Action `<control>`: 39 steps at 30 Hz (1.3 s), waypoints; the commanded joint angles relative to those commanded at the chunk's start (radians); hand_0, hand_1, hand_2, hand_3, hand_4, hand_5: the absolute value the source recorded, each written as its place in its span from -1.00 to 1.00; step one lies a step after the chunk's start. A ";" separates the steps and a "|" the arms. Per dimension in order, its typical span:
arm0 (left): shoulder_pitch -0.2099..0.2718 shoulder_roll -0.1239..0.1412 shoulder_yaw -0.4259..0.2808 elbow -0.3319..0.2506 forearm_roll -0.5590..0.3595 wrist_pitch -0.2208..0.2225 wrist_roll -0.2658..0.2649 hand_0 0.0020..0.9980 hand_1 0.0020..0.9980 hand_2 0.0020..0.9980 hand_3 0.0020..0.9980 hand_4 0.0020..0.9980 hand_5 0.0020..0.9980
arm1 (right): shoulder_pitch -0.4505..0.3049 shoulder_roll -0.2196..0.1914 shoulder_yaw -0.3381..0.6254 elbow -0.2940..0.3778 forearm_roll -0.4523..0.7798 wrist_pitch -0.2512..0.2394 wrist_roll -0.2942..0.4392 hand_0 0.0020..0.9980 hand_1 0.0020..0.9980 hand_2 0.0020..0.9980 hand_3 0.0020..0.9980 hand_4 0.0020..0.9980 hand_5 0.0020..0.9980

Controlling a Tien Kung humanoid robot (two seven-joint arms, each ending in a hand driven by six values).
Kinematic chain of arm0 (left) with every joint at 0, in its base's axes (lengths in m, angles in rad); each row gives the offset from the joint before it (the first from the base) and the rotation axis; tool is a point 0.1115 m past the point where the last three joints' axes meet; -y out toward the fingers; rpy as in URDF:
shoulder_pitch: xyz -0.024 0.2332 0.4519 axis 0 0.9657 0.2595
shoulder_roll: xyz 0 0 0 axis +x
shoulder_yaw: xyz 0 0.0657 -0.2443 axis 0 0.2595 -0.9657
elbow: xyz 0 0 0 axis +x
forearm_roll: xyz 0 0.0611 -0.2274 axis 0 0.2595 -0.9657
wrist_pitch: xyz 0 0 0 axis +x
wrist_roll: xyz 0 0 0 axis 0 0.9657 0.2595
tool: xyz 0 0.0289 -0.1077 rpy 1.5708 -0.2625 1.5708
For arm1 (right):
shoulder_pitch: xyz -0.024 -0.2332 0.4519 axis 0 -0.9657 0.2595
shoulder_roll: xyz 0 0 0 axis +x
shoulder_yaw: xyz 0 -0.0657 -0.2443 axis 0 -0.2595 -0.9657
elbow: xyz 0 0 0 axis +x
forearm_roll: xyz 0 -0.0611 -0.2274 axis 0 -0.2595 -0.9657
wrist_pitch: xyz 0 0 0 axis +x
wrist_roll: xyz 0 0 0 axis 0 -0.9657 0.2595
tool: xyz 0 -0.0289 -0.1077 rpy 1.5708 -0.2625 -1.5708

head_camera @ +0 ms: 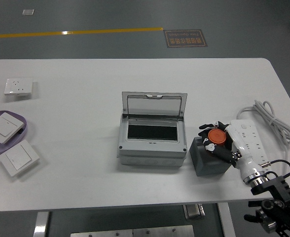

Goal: Pick up the cylinder from the cube,place it in the box,flap close box

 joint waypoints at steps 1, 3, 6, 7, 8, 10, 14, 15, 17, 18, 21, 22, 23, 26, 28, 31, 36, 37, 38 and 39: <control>0.000 0.000 -0.001 0.000 0.000 0.000 0.000 0.23 0.31 0.24 0.28 0.39 -0.78 | 0.003 0.000 0.002 0.002 0.000 -0.003 0.000 -0.03 -0.03 -0.14 -0.12 -0.95 -1.00; 0.000 0.000 -0.001 0.000 0.000 0.000 0.000 0.23 0.31 0.24 0.28 0.39 -0.78 | 0.008 0.000 0.009 0.007 0.000 -0.007 0.000 -0.03 -0.03 -0.14 -0.12 -0.95 -1.00; 0.000 0.000 -0.002 0.001 -0.001 0.000 -0.001 0.23 0.31 0.24 0.29 0.39 -0.78 | 0.016 0.000 0.028 0.017 -0.001 -0.011 0.001 -0.14 -0.12 -0.19 -0.40 -1.00 -1.00; 0.000 0.000 -0.002 0.001 -0.002 0.000 -0.001 0.23 0.31 0.24 0.29 0.39 -0.78 | 0.018 0.001 0.032 0.020 -0.001 -0.013 0.001 -0.14 -0.12 -0.19 -0.40 -1.00 -1.00; 0.001 0.000 -0.001 0.001 -0.003 0.000 -0.001 0.23 0.31 0.24 0.29 0.39 -0.78 | 0.024 0.001 0.036 0.025 -0.001 -0.017 -0.001 -0.14 -0.12 -0.19 -0.40 -1.00 -1.00; 0.001 -0.002 0.001 0.002 -0.005 0.000 -0.001 0.23 0.31 0.24 0.29 0.39 -0.78 | 0.041 0.004 0.038 0.039 -0.009 -0.027 -0.012 -0.14 -0.12 -0.19 -0.40 -1.00 -1.00; 0.000 -0.003 0.001 0.002 -0.005 0.000 -0.001 0.23 0.31 0.24 0.29 0.40 -0.77 | 0.096 0.013 0.015 0.066 -0.041 -0.046 -0.052 -0.14 -0.13 -0.21 -0.44 -1.00 -1.00; -0.001 -0.003 0.001 0.002 -0.004 0.000 -0.001 0.23 0.31 0.24 0.29 0.40 -0.77 | 0.113 0.017 0.003 0.071 -0.055 -0.050 -0.067 -0.14 -0.13 -0.21 -0.44 -1.00 -1.00; -0.002 -0.003 0.002 0.002 -0.004 0.000 -0.001 0.23 0.31 0.25 0.29 0.41 -0.75 | 0.157 0.030 -0.034 0.079 -0.098 -0.052 -0.108 -0.19 -0.18 -0.22 -0.47 -1.00 -1.00; -0.002 -0.003 0.002 0.002 -0.004 0.000 -0.001 0.23 0.31 0.25 0.29 0.41 -0.75 | 0.179 0.036 -0.052 0.081 -0.120 -0.053 -0.127 -0.19 -0.18 -0.22 -0.47 -1.00 -1.00; -0.004 -0.004 0.005 0.002 -0.004 0.000 -0.001 0.23 0.31 0.25 0.29 0.41 -0.75 | 0.251 0.061 -0.114 0.081 -0.186 -0.041 -0.190 -0.19 -0.18 -0.22 -0.47 -1.00 -1.00; -0.004 -0.004 0.006 0.002 -0.005 0.000 -0.001 0.23 0.31 0.25 0.29 0.41 -0.75 | 0.268 0.068 -0.128 0.080 -0.201 -0.036 -0.205 -0.19 -0.18 -0.22 -0.47 -1.00 -1.00; -0.004 -0.004 0.009 0.002 -0.006 0.000 -0.001 0.23 0.31 0.25 0.30 0.42 -0.74 | 0.293 0.078 -0.149 0.079 -0.224 -0.023 -0.229 -0.57 -0.43 -0.30 -0.50 -1.00 -1.00; -0.003 -0.003 0.019 0.002 -0.013 0.001 0.000 0.23 0.31 0.25 0.30 0.42 -0.74 | 0.363 0.105 -0.201 0.074 -0.290 0.021 -0.298 -0.57 -0.43 -0.30 -0.50 -1.00 -1.00; -0.002 -0.002 0.026 0.002 -0.017 0.001 0.000 0.23 0.31 0.25 0.30 0.42 -0.74 | 0.405 0.120 -0.228 0.070 -0.335 0.053 -0.344 -0.57 -0.43 -0.30 -0.50 -1.00 -1.00; -0.002 -0.001 0.037 0.003 -0.025 0.001 0.000 0.23 0.31 0.25 0.30 0.43 -0.73 | 0.476 0.150 -0.274 0.053 -0.414 0.099 -0.422 -0.84 -0.59 -0.35 -0.52 -1.00 -1.00; -0.006 0.004 0.039 0.003 -0.024 0.001 0.000 0.23 0.31 0.25 0.30 0.43 -0.71 | 0.586 0.208 -0.342 0.002 -0.541 0.139 -0.535 -0.93 -0.62 -0.35 -0.52 -1.00 -1.00; -0.007 0.005 0.038 0.002 -0.023 0.001 0.000 0.23 0.31 0.25 0.30 0.43 -0.71 | 0.606 0.220 -0.351 -0.011 -0.568 0.156 -0.557 -0.93 -0.62 -0.35 -0.52 -1.00 -1.00; -0.008 0.006 0.038 0.002 -0.022 0.001 0.000 0.23 0.31 0.25 0.30 0.43 -0.71 | 0.622 0.228 -0.357 -0.022 -0.592 0.171 -0.577 -0.93 -0.62 -0.35 -0.52 -1.00 -1.00; -0.009 0.006 0.038 0.002 -0.021 0.001 0.000 0.23 0.31 0.25 0.30 0.43 -0.71 | 0.636 0.236 -0.364 -0.033 -0.621 0.188 -0.598 -0.93 -0.62 -0.35 -0.52 -1.00 -1.00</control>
